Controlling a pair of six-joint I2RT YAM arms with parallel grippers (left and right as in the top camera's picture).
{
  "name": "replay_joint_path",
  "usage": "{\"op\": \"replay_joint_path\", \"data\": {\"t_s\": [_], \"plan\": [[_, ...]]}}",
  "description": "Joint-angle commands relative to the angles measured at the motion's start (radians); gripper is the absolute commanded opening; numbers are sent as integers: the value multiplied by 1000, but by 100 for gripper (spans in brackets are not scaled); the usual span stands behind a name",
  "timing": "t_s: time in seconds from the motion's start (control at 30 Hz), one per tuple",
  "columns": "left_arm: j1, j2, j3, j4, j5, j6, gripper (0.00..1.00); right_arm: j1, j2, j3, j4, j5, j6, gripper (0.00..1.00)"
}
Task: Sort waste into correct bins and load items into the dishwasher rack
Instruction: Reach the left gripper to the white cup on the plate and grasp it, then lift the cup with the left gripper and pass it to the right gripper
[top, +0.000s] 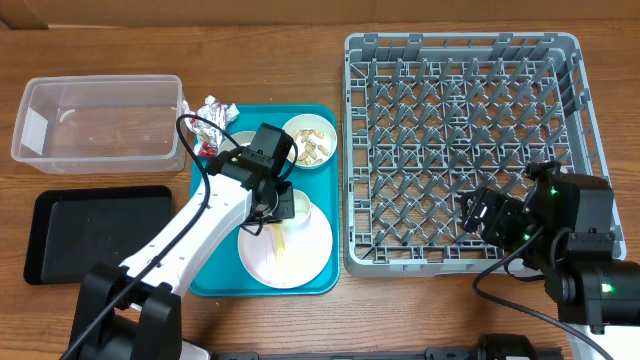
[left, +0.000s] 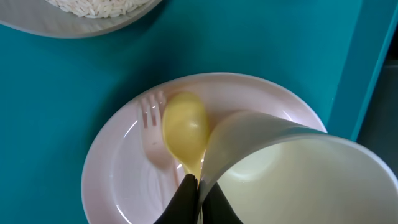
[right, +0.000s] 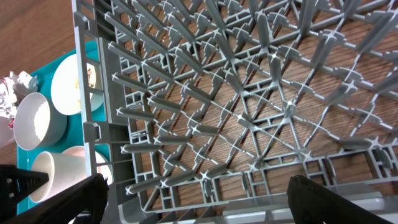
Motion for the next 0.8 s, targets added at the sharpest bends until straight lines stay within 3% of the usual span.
{"op": "replay_joint_path", "data": {"t_s": [0.0, 0.33, 0.47, 0.6, 0.77], "plan": [[-5, 3, 18, 0, 21, -3, 4, 3, -5, 27, 2, 11, 5, 95], [-5, -150, 259, -204, 57, 25, 4, 3, -5, 27, 7, -43, -25, 95], [-1, -247, 365, -244, 153, 114, 4, 3, -5, 27, 39, -399, -260, 95], [34, -329, 399, -222, 245, 117, 4, 3, -5, 27, 93, -660, -330, 91], [105, -355, 399, -179, 613, 158, 4, 3, -5, 26, 234, -956, -334, 90]]}}
